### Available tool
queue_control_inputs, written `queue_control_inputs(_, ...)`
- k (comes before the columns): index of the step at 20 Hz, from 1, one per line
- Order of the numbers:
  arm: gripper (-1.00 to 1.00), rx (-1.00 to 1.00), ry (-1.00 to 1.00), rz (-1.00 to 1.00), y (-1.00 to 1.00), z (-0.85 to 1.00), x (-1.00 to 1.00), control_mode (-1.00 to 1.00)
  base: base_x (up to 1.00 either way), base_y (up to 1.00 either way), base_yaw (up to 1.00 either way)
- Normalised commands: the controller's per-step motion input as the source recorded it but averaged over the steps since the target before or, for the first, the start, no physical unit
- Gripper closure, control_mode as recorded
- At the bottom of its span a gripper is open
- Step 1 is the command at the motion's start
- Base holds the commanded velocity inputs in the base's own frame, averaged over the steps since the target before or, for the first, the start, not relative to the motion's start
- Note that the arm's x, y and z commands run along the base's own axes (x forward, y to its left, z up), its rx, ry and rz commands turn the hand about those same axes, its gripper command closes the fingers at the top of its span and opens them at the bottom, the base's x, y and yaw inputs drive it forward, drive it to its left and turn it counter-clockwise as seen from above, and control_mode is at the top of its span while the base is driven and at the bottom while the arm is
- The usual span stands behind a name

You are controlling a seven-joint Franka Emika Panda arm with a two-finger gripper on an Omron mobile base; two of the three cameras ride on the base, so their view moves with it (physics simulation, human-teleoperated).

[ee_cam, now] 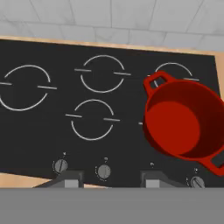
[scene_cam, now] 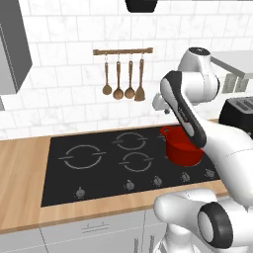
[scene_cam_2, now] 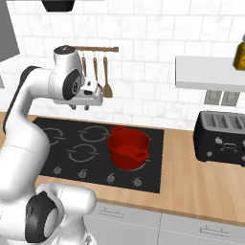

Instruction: Turn off the front right burner of the stove.

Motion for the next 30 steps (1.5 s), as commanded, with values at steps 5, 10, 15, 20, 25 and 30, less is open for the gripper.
queue_control_inputs(5, -1.0, 0.01, 0.0, -0.01, -0.5, -0.27, -0.52, -1.0, 0.0, 0.0, 0.0)
queue_control_inputs(10, -1.0, 0.03, 0.0, -0.03, -0.99, -0.51, -0.96, -1.0, 0.0, 0.0, 0.0)
queue_control_inputs(15, -1.0, 0.0, 0.0, -0.01, -0.84, -0.45, -1.0, -1.0, 0.0, 0.0, 0.0)
queue_control_inputs(20, -1.0, 0.01, 0.0, -0.04, -0.87, -0.33, -0.92, -1.0, 0.0, 0.0, 0.0)
queue_control_inputs(25, -1.0, 0.0, 0.0, -0.06, -0.96, -0.46, -0.39, -1.0, 0.0, 0.0, 0.0)
queue_control_inputs(30, -1.0, -0.02, 0.0, 0.02, -0.25, -0.35, 0.23, -1.0, 0.0, 0.0, 0.0)
